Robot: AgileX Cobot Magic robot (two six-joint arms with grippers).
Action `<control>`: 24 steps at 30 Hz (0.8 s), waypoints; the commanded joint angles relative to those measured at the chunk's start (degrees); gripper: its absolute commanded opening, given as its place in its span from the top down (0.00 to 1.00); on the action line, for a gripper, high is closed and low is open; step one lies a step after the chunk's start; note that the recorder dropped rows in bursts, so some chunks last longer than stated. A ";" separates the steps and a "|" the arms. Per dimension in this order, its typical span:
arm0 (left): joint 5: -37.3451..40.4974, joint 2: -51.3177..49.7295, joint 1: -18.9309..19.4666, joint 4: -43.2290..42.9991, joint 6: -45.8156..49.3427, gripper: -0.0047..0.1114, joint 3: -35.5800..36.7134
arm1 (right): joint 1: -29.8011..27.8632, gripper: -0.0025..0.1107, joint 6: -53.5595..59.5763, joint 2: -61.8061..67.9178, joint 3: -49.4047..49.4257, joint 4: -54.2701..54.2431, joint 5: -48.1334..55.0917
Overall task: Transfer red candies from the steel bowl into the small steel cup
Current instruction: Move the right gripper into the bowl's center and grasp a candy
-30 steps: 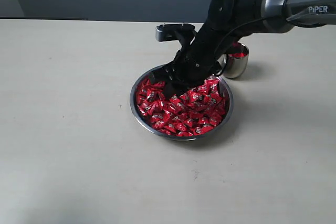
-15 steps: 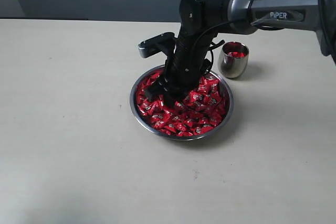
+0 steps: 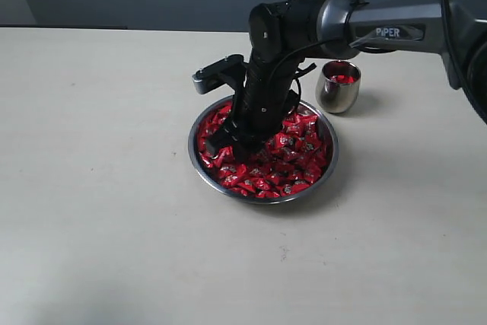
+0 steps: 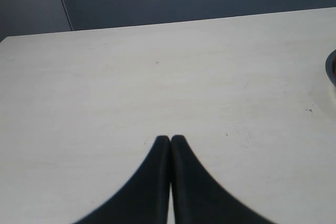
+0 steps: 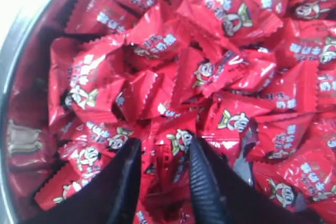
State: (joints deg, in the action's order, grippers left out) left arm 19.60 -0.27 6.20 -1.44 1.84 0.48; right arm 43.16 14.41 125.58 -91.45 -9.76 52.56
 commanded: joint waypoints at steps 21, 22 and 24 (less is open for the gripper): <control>-0.46 0.27 -0.02 -0.11 -0.15 0.96 -0.48 | -0.05 0.97 -1.32 -0.37 -0.27 2.86 -0.88; -0.46 0.27 -0.02 -0.11 -0.15 0.96 -0.48 | -0.05 0.97 -1.32 -0.82 -0.27 2.98 -0.88; -0.46 0.27 -0.02 -0.11 -0.15 0.96 -0.48 | -0.05 0.97 -1.32 -2.18 -0.27 3.27 -0.74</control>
State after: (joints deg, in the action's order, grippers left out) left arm 19.60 -0.27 6.20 -1.44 1.84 0.48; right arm 43.16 13.12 125.50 -91.45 -7.53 51.50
